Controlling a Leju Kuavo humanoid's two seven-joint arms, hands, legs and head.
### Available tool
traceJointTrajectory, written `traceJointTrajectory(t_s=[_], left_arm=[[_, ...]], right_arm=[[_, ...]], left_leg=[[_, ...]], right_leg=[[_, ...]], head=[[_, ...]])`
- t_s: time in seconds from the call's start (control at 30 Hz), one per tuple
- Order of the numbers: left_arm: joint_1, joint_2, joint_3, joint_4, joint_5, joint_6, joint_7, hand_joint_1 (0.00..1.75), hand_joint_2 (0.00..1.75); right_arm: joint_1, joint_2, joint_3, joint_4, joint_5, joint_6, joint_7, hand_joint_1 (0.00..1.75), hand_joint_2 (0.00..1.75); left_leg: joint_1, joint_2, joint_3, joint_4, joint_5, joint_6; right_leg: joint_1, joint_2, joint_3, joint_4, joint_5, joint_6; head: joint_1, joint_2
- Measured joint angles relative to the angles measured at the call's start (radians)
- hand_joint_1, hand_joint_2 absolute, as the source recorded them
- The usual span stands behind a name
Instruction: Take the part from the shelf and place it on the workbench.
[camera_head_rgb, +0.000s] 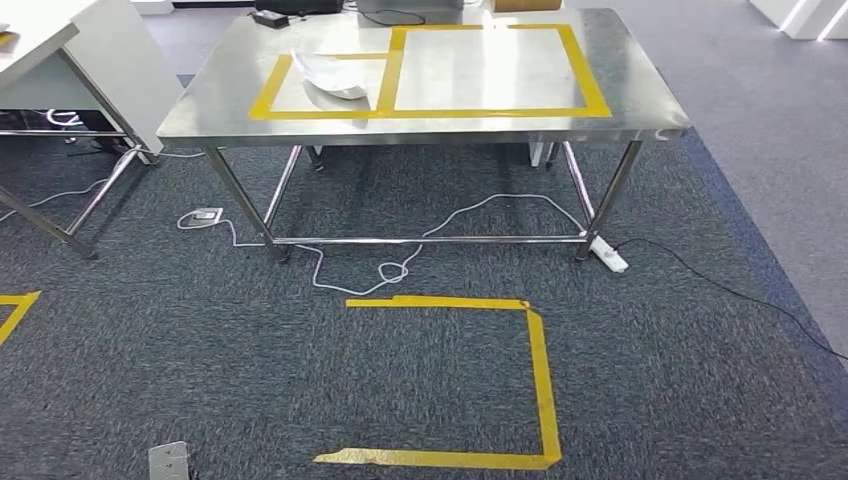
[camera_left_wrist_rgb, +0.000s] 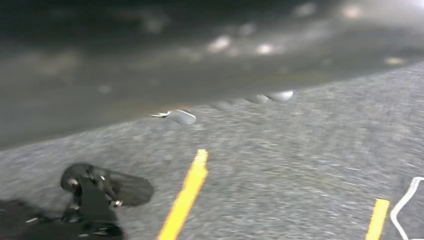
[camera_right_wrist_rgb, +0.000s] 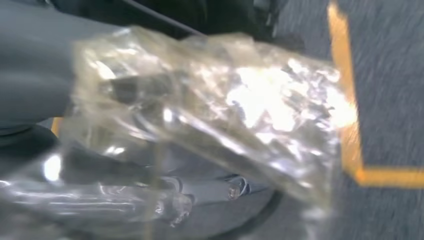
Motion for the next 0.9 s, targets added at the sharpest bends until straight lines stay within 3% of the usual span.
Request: traceJointTrajectory(t_s=[0.03,0.07,0.1,0.13,0.2,0.27,0.3,0.33,0.4,0.43,0.47,0.53,0.57,0.6,0.63,0.67,0.7,0.73,0.77,0.8,0.83,0.9], left_arm=[[0.013,0.0,0.006,-0.012,0.002,-0.019,0.009,0.0,0.0],[0.024,0.0,0.013,-0.025,0.001,-0.037,0.018,0.0,0.0],[0.034,-0.001,0.022,-0.04,-0.004,-0.053,0.027,0.0,0.0],[0.041,-0.003,0.03,-0.053,-0.01,-0.064,0.034,0.0,0.0],[0.051,-0.007,0.044,-0.08,-0.024,-0.078,0.043,0.0,0.0],[0.053,-0.012,0.056,-0.104,-0.033,-0.084,0.046,0.0,0.0],[0.052,-0.014,0.061,-0.113,-0.037,-0.086,0.047,0.0,0.0],[0.052,-0.017,0.066,-0.118,-0.042,-0.087,0.047,0.0,0.0],[0.055,-0.024,0.078,-0.127,-0.056,-0.091,0.049,0.0,0.0],[0.057,-0.028,0.084,-0.131,-0.064,-0.094,0.05,0.0,0.0],[0.058,-0.031,0.088,-0.136,-0.072,-0.096,0.05,0.0,0.0],[0.058,-0.036,0.095,-0.143,-0.089,-0.099,0.049,0.0,0.0],[0.058,-0.038,0.099,-0.146,-0.097,-0.1,0.049,0.0,0.0],[0.058,-0.039,0.103,-0.147,-0.105,-0.099,0.048,0.0,0.0],[0.058,-0.041,0.108,-0.148,-0.113,-0.098,0.047,0.0,0.0],[0.057,-0.043,0.111,-0.148,-0.122,-0.097,0.045,0.0,0.0],[0.055,-0.045,0.114,-0.148,-0.132,-0.092,0.042,0.0,0.0],[0.052,-0.049,0.116,-0.148,-0.144,-0.084,0.038,0.0,0.0],[0.047,-0.053,0.117,-0.148,-0.155,-0.073,0.034,0.0,0.0],[0.041,-0.058,0.117,-0.147,-0.167,-0.059,0.029,0.0,0.0],[0.035,-0.06,0.116,-0.145,-0.176,-0.045,0.024,0.0,0.0],[0.028,-0.061,0.116,-0.136,-0.187,-0.019,0.016,0.0,0.0]], right_arm=[[0.001,0.006,0.002,0.002,0.004,-0.01,-0.003,0.0,0.0],[0.002,0.011,0.005,0.006,0.007,-0.019,-0.004,0.0,0.0],[0.003,0.016,0.008,0.01,0.01,-0.026,-0.005,0.0,0.0],[0.002,0.019,0.011,0.015,0.012,-0.031,-0.005,0.0,0.0],[0.001,0.027,0.016,0.025,0.013,-0.038,-0.006,0.0,0.0],[0.0,0.033,0.02,0.033,0.013,-0.042,-0.006,0.0,0.0],[0.0,0.035,0.022,0.035,0.013,-0.044,-0.006,0.0,0.0],[-0.001,0.035,0.023,0.037,0.013,-0.045,-0.007,0.0,0.0],[0.001,0.035,0.024,0.039,0.012,-0.048,-0.009,0.0,0.0],[0.004,0.035,0.024,0.04,0.011,-0.05,-0.011,0.0,0.0],[0.005,0.034,0.024,0.041,0.01,-0.052,-0.014,0.0,0.0],[0.006,0.034,0.026,0.043,0.011,-0.055,-0.021,0.0,0.0],[0.006,0.034,0.027,0.045,0.011,-0.056,-0.023,0.0,0.0],[0.007,0.034,0.029,0.046,0.011,-0.056,-0.024,0.0,0.0],[0.008,0.034,0.03,0.046,0.01,-0.057,-0.025,0.0,0.0],[0.01,0.034,0.031,0.046,0.008,-0.055,-0.026,0.0,0.0],[0.012,0.031,0.031,0.046,0.006,-0.049,-0.028,0.0,0.0],[0.014,0.026,0.031,0.046,0.005,-0.039,-0.031,0.0,0.0],[0.016,0.018,0.032,0.046,0.004,-0.025,-0.033,0.0,0.0],[0.016,0.008,0.033,0.047,0.003,-0.009,-0.035,0.0,0.0],[0.017,-0.001,0.033,0.047,0.003,0.005,-0.036,0.0,0.0],[0.02,-0.015,0.034,0.047,0.004,0.027,-0.035,0.0,0.0]], left_leg=[[0.001,0.0,-0.006,0.068,-0.04,-0.002],[0.001,0.0,-0.006,0.121,-0.054,-0.003],[0.001,0.0,0.005,0.149,-0.043,-0.001],[0.001,-0.001,0.031,0.142,-0.016,0.003],[-0.002,-0.002,0.13,0.031,0.023,0.017],[-0.008,-0.005,0.237,-0.123,0.003,0.03],[-0.01,-0.005,0.266,-0.17,-0.011,0.034],[-0.012,-0.005,0.271,-0.191,-0.015,0.037],[-0.01,-0.001,0.248,-0.193,0.002,0.046],[-0.009,0.001,0.233,-0.193,0.015,0.053],[-0.008,0.002,0.216,-0.194,0.028,0.059],[-0.011,-0.003,0.179,-0.193,0.054,0.063],[-0.013,-0.007,0.16,-0.193,0.067,0.062],[-0.015,-0.01,0.142,-0.191,0.081,0.061],[-0.016,-0.014,0.125,-0.19,0.094,0.059],[-0.017,-0.021,0.108,-0.187,0.107,0.058],[-0.018,-0.028,0.095,-0.185,0.119,0.056],[-0.02,-0.036,0.084,-0.181,0.129,0.054],[-0.023,-0.045,0.075,-0.177,0.14,0.051],[-0.025,-0.054,0.068,-0.175,0.15,0.048],[-0.027,-0.063,0.061,-0.173,0.16,0.043],[-0.024,-0.069,0.05,-0.165,0.162,0.033]], right_leg=[[0.002,0.0,-0.015,0.002,0.013,-0.002],[0.003,-0.001,-0.032,0.006,0.027,-0.002],[0.005,-0.001,-0.051,0.011,0.039,-0.001],[0.006,-0.001,-0.069,0.018,0.05,0.0],[0.01,-0.002,-0.105,0.03,0.07,0.003],[0.013,-0.003,-0.124,0.039,0.088,0.011],[0.013,-0.004,-0.13,0.041,0.098,0.017],[0.013,-0.006,-0.135,0.042,0.108,0.022],[0.011,-0.004,-0.149,0.052,0.103,0.032],[0.01,-0.002,-0.16,0.073,0.071,0.037],[0.009,0.001,-0.175,0.113,0.022,0.041],[0.008,0.003,-0.207,0.237,-0.075,0.046],[0.008,0.003,-0.215,0.298,-0.089,0.046],[0.009,0.003,-0.212,0.337,-0.074,0.045],[0.01,0.005,-0.196,0.346,-0.04,0.041],[0.012,0.01,-0.161,0.319,-0.003,0.036],[0.013,0.024,-0.109,0.257,0.016,0.029],[0.015,0.042,-0.045,0.171,0.013,0.021],[0.015,0.056,0.012,0.086,-0.008,0.017],[0.015,0.065,0.049,0.023,-0.033,0.014],[0.015,0.062,0.066,-0.012,-0.049,0.011],[0.012,0.04,0.059,-0.022,-0.048,0.001]], head=[[-0.001,0.0],[-0.001,0.0],[-0.002,0.0],[-0.002,0.0],[-0.003,0.0],[-0.003,0.0],[-0.003,0.0],[-0.003,0.0],[-0.003,0.0],[-0.002,0.0],[-0.001,0.0],[0.002,0.0],[0.002,0.0],[0.001,0.0],[0.001,0.0],[0.001,0.0],[0.001,0.0],[0.001,0.0],[0.0,0.0],[0.0,0.0],[0.0,0.0],[0.001,0.0]])
